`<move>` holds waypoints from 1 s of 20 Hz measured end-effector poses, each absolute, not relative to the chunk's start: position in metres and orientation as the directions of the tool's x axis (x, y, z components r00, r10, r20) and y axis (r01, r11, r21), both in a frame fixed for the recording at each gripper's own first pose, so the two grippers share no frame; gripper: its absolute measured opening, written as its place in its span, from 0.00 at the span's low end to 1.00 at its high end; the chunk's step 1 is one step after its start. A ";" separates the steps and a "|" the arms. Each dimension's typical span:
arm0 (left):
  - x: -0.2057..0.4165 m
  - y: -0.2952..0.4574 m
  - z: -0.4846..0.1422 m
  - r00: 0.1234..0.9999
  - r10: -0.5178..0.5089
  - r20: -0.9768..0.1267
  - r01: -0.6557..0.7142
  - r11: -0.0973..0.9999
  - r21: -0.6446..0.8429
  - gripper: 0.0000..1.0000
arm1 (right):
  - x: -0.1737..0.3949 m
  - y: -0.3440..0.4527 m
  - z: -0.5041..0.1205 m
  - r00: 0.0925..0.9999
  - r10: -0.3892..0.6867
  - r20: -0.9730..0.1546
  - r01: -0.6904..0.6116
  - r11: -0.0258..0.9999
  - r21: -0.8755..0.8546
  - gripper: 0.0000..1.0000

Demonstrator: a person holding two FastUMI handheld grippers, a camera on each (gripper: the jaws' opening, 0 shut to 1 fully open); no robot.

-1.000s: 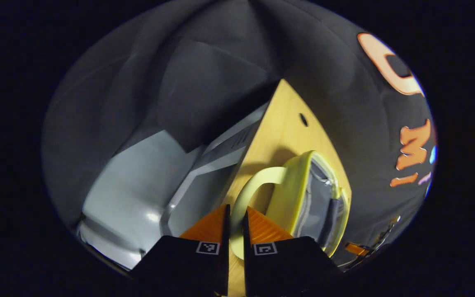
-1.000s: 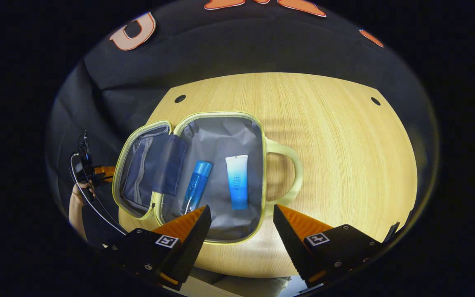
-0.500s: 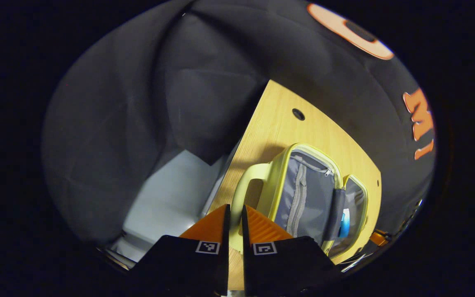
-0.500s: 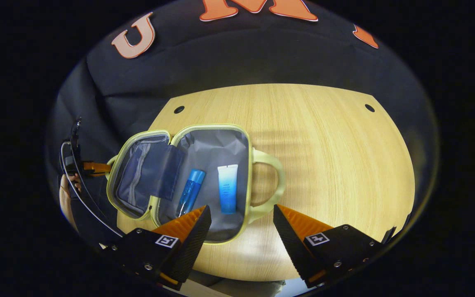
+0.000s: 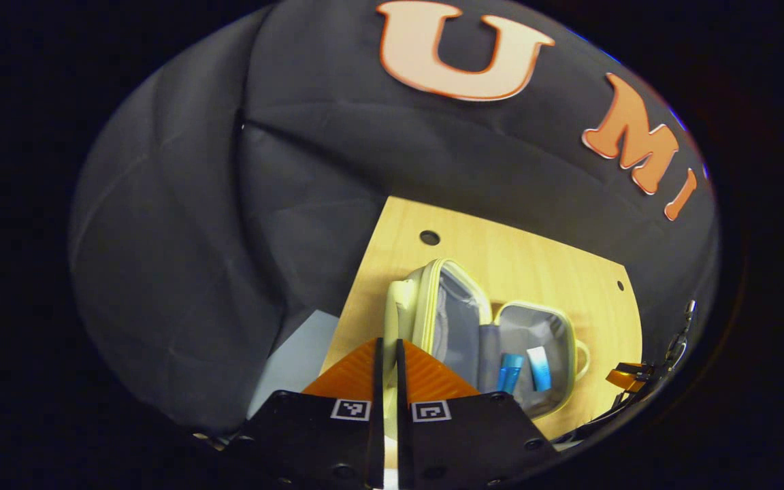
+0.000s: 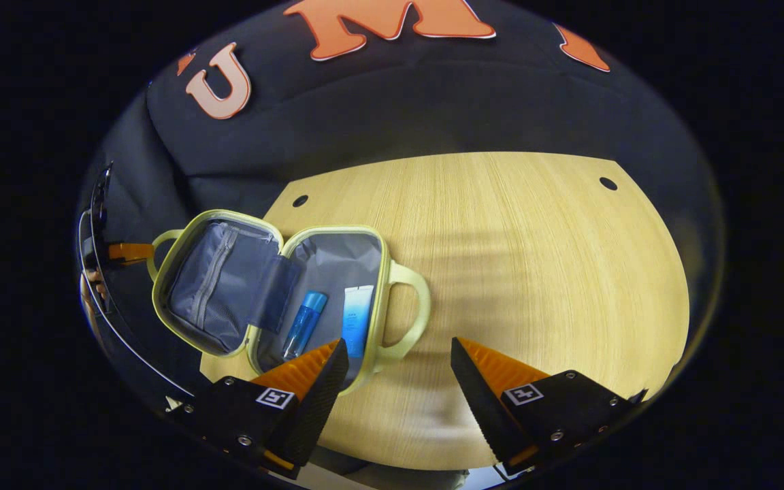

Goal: First open the suitcase, pack the skin care products into it, and then close the suitcase.

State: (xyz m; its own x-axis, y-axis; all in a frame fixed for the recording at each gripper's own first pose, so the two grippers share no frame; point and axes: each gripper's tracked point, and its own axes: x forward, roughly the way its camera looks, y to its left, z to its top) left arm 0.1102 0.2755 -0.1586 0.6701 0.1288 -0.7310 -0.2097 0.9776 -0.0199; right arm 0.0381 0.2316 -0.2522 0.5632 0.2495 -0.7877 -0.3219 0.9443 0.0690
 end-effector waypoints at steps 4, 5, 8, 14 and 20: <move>0.115 0.209 -0.128 0.689 0.196 -0.698 -0.174 0.979 0.104 0.08 | 0.047 0.188 -0.237 0.570 0.282 -0.772 -0.331 0.938 0.098 0.96; 0.115 0.194 -0.124 0.688 0.217 -0.693 -0.172 0.976 0.135 0.08 | 0.049 0.174 -0.233 0.575 0.281 -0.768 -0.331 0.939 0.095 0.96; 0.121 0.137 -0.110 0.699 0.239 -0.674 -0.117 0.968 0.221 0.08 | 0.052 0.137 -0.222 0.577 0.294 -0.762 -0.327 0.938 0.114 0.96; 0.137 0.059 -0.116 0.686 0.313 -0.657 -0.052 0.921 0.385 0.08 | 0.057 0.078 -0.209 0.611 0.298 -0.734 -0.301 0.944 0.134 0.96; 0.150 -0.025 -0.141 0.689 0.299 -0.660 0.045 0.892 0.451 0.08 | 0.055 0.026 -0.208 0.625 0.280 -0.729 -0.249 0.956 0.154 0.96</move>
